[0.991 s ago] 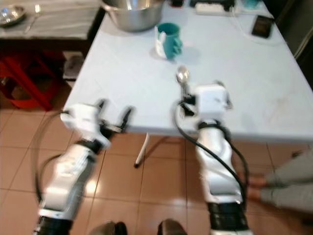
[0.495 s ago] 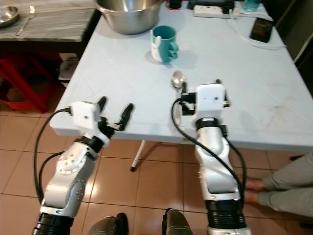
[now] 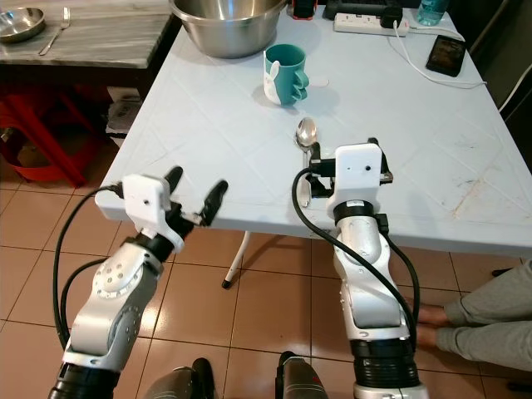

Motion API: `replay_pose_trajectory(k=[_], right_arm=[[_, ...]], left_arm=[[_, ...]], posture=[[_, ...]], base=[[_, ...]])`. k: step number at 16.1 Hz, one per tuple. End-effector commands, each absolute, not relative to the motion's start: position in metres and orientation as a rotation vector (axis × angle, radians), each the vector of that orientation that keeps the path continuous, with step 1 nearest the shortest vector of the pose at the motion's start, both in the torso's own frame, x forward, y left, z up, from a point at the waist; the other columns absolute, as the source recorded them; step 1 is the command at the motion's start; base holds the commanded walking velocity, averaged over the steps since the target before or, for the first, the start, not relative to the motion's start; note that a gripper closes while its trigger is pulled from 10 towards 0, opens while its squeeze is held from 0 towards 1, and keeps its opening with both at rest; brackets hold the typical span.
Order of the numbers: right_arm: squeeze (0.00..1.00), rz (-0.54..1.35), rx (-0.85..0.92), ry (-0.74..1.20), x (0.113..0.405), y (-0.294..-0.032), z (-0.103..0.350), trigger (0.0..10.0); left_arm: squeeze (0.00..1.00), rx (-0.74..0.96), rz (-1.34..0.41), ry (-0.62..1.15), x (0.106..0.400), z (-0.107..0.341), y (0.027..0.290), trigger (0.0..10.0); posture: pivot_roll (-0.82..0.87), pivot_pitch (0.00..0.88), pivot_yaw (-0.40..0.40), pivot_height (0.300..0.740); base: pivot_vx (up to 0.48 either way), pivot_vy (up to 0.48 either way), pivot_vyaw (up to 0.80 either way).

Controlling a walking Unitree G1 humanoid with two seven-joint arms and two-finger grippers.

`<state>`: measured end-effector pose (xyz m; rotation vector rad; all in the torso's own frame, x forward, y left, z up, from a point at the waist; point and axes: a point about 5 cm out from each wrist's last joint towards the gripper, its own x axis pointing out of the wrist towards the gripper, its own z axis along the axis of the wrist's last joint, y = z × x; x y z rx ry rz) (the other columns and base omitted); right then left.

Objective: Setting the table

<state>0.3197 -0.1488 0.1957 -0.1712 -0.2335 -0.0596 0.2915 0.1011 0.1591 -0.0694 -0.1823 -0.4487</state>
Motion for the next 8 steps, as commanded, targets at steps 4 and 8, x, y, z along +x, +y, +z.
replay_pose_trajectory(k=[4, 8], right_arm=[[0.0, -0.062, -0.111, -0.133, 0.33, -0.156, 0.186, 10.0], [0.0, -0.048, -0.068, -0.074, 0.34, -0.151, 0.182, 10.0]], left_arm=[[0.0, 0.028, -0.543, -0.146, 0.28, 0.147, 0.112, 10.0], [0.0, 0.037, -0.558, -0.137, 0.275, 0.146, 0.113, 10.0]], posture=[[-0.13, 0.291, 0.005, 0.74], [-0.11, 0.309, 0.016, 0.74]], base=[[0.0, 0.0, 0.0], [0.0, 0.0, 0.0]])
